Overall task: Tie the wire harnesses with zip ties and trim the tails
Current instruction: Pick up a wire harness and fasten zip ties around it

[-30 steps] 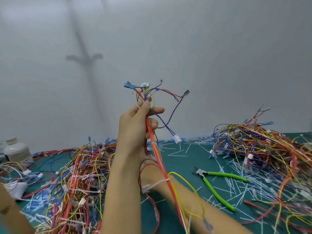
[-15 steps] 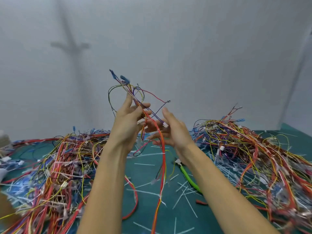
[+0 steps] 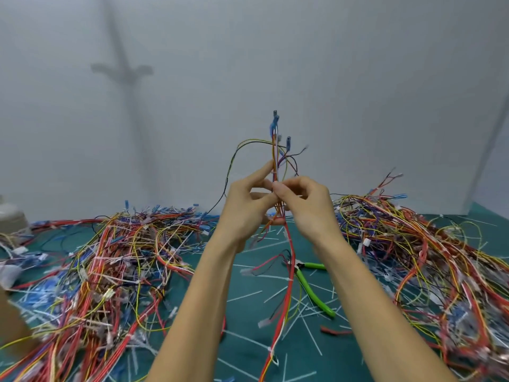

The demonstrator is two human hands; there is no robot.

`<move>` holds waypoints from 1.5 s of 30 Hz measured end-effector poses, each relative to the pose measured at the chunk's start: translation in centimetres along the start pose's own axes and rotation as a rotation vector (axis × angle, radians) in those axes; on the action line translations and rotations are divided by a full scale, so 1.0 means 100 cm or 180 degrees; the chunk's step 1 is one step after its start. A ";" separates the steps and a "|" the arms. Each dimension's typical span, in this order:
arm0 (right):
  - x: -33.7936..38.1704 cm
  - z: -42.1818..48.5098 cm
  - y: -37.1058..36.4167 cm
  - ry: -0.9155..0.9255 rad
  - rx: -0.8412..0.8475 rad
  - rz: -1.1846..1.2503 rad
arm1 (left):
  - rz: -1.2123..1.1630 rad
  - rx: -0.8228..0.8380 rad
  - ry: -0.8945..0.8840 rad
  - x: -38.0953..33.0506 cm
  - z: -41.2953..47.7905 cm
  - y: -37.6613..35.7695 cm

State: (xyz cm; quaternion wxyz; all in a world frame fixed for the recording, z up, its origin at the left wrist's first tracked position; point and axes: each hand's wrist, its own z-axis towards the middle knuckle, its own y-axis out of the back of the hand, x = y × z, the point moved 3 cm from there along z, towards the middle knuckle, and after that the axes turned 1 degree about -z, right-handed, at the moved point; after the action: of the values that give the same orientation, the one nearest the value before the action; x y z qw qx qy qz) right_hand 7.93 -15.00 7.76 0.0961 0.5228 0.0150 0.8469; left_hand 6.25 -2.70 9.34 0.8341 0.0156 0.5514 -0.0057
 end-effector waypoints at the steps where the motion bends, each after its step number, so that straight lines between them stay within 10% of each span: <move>1: 0.000 0.000 0.002 -0.0038 0.0007 0.0063 | 0.0012 0.0036 0.0065 -0.002 -0.001 0.001; 12: 0.018 -0.002 0.013 -0.0028 0.0258 0.0393 | 0.0702 0.0139 0.0061 -0.031 -0.011 0.027; 34: 0.039 -0.005 0.025 0.0006 0.0246 0.0505 | -0.0631 -0.1334 -0.0098 -0.041 -0.006 0.037; 40: 0.039 -0.005 0.026 0.0029 -0.0054 0.0688 | 0.0664 0.0549 0.0770 -0.031 -0.011 0.010; 45: 0.041 -0.006 0.026 0.0141 0.0074 0.0608 | 0.0619 0.0353 0.0447 -0.028 -0.012 0.004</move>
State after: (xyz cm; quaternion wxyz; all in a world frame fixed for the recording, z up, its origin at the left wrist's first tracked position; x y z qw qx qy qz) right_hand 5.23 -16.81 11.40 0.0085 0.5041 -0.0229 0.8633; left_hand 4.05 -2.24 11.50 0.7879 0.1154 0.6032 0.0459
